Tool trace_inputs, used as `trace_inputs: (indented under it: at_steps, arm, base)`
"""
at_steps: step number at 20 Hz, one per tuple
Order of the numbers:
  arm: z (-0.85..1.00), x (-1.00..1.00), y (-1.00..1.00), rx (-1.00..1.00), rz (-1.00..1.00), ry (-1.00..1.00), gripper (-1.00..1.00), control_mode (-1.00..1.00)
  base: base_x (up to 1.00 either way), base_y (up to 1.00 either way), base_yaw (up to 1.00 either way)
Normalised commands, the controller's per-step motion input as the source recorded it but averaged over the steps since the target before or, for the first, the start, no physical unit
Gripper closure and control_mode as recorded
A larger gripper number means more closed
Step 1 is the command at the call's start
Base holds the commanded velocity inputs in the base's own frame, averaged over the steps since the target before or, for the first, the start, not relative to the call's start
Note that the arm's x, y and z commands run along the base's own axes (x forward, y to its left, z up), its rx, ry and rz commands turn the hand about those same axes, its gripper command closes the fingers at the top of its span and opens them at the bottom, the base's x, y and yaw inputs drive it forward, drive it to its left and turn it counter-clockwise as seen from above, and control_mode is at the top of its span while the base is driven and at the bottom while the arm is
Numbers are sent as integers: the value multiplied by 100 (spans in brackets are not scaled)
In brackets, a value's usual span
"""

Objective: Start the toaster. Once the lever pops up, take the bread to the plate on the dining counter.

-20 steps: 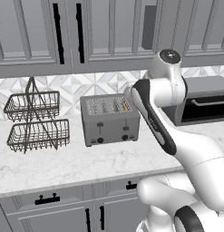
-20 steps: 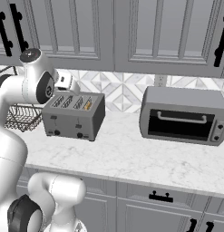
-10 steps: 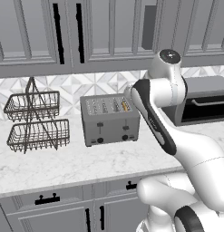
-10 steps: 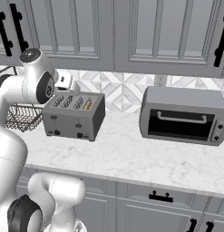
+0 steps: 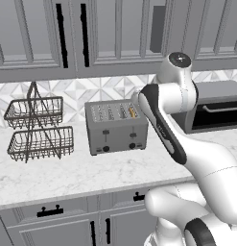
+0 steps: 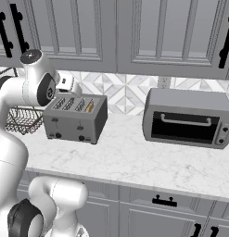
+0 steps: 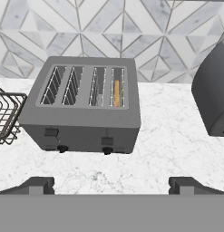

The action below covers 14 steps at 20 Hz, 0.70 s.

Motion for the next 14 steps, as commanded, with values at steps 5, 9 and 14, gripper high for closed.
trace_inputs:
  at_steps: [5, 9, 14]
  arm:
    - [0, 0, 0, 0, 0, 0, -100, -100]
    - [0, 0, 0, 0, 0, 0, -100, -100]
    - [0, 0, 0, 0, 0, 0, -100, -100]
  base:
    - [0, 0, 0]
    - [0, 0, 0]
    - [0, 0, 0]
